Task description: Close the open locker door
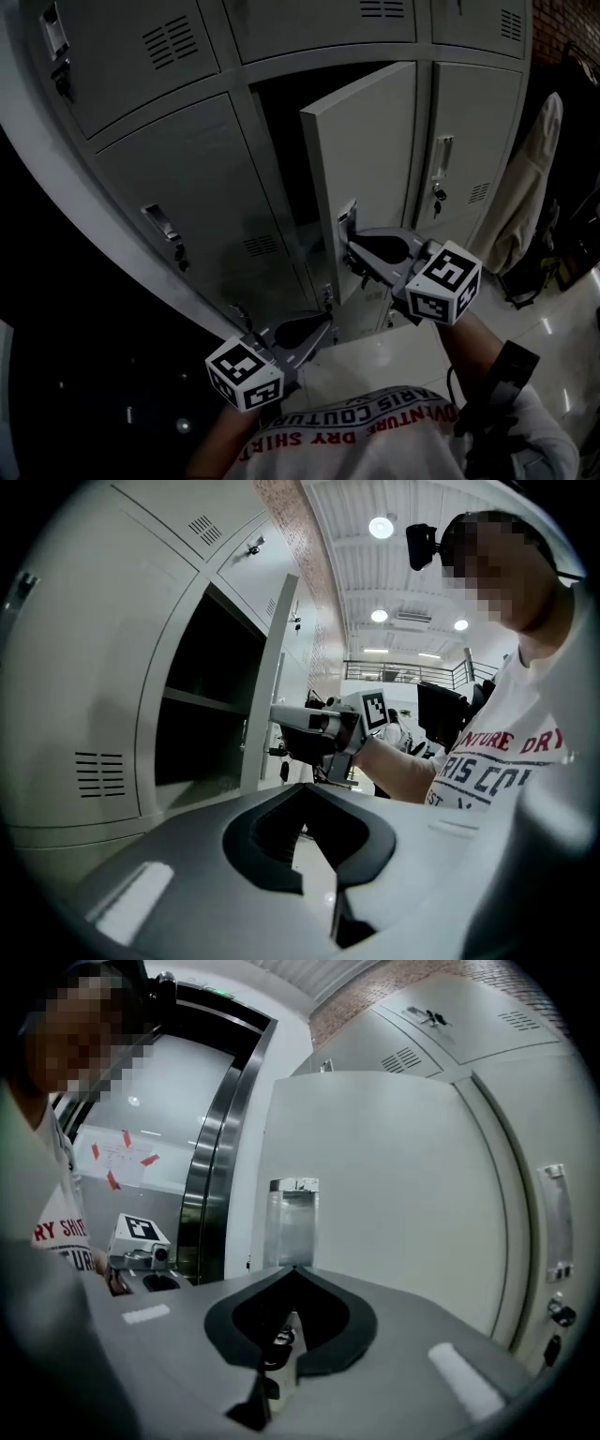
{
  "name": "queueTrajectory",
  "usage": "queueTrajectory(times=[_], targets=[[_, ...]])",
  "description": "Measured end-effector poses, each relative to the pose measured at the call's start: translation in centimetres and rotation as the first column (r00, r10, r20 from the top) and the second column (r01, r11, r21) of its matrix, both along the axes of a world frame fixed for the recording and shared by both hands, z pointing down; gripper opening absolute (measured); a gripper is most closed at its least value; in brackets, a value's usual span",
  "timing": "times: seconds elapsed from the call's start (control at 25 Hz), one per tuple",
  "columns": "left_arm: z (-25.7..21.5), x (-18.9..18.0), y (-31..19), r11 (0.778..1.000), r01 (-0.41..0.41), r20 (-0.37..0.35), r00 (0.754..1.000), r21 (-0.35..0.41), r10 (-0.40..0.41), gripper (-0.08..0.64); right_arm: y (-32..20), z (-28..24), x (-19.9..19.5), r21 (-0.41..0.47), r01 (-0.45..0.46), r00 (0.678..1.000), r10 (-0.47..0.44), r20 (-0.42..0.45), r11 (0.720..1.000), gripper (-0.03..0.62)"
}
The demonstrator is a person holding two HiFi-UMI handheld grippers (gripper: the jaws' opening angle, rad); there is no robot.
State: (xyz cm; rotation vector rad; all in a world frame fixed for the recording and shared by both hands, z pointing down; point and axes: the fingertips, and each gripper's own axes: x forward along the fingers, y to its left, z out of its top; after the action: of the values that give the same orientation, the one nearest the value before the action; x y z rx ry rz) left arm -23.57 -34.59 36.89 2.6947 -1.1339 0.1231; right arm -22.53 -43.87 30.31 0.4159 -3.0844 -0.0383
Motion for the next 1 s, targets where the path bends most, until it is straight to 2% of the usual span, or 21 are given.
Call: queueTrajectory(times=[0.36, 0.56, 0.76, 1.0], targets=[[-0.4, -4.2, -0.6, 0.996, 0.089, -0.013, 0.996, 0.002, -0.089, 0.003, -4.7, 0.4, -5.0, -0.015, 0.0, 0.999, -0.001, -0.043, 1.0, -0.005], [-0.9, -6.1, -0.9, 0.992, 0.125, -0.016, 0.992, 0.012, -0.125, 0.003, -7.8, 0.4, -6.5, -0.018, -0.05, 0.997, 0.049, -0.059, 0.999, -0.005], [-1.3, -6.9, -0.8, 0.99, 0.136, -0.013, 0.991, 0.026, -0.136, 0.003, -9.7, 0.7, -7.7, 0.021, -0.113, 0.989, 0.115, -0.089, 0.993, -0.005], [-1.9, -7.3, 0.0, 0.988, 0.151, -0.013, 0.988, 0.041, -0.151, 0.003, -10.6, 1.2, -8.2, 0.034, -0.132, 0.984, 0.135, -0.113, 0.991, -0.005]])
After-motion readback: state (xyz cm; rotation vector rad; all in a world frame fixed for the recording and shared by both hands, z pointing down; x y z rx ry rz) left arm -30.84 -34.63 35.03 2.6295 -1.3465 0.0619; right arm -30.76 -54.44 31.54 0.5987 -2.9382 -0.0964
